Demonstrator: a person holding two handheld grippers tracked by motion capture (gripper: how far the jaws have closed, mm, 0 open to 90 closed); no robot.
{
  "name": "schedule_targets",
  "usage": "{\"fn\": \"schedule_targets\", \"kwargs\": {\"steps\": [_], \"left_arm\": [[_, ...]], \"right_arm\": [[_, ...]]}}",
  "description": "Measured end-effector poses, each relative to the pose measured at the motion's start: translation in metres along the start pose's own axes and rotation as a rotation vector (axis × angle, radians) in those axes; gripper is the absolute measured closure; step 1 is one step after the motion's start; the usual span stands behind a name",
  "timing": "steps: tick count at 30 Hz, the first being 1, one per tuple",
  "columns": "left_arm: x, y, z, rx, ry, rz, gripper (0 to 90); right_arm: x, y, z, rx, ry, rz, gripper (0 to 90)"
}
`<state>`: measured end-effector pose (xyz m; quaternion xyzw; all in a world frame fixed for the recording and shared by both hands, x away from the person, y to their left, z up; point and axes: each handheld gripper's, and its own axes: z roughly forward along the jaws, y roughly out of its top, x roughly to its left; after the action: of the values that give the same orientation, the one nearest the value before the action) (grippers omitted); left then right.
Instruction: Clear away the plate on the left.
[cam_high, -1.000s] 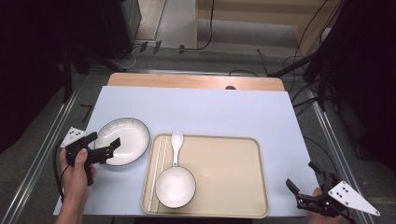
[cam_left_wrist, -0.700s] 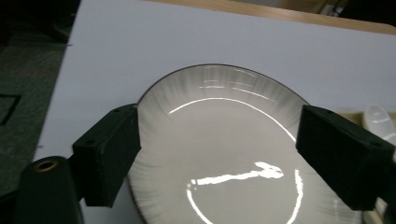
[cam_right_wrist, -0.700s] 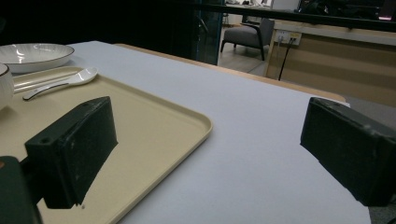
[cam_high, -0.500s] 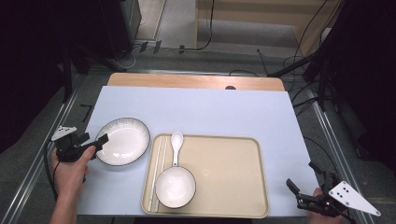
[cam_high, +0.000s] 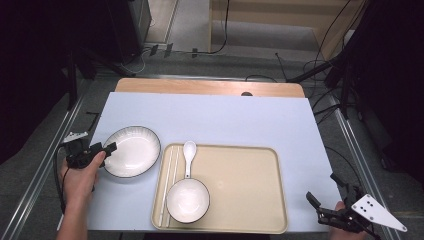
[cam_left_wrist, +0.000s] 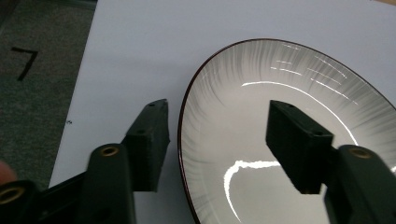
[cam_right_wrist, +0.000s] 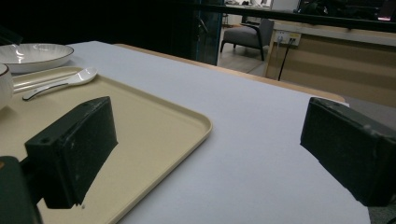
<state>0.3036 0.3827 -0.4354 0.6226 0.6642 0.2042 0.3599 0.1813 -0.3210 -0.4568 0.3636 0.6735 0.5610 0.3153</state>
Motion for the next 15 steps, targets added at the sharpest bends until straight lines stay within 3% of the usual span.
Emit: {"fn": "schedule_targets", "kwargs": {"steps": [5,9,15], "left_arm": [[0.0032,-0.0023,0.0065,0.058,0.01,-0.032,51.0],[0.0052,-0.0041,0.0065,0.05,0.031,-0.046,56.3],[0.0073,-0.0053,0.0096,0.09,0.008,-0.053,64.1]], "right_arm": [[0.0,0.0,-0.0001,0.002,-0.001,-0.003,3.7],[0.0003,0.0002,0.0001,0.001,0.0,-0.007,3.7],[0.0008,0.0003,0.0003,0.005,0.001,-0.007,3.7]]}}
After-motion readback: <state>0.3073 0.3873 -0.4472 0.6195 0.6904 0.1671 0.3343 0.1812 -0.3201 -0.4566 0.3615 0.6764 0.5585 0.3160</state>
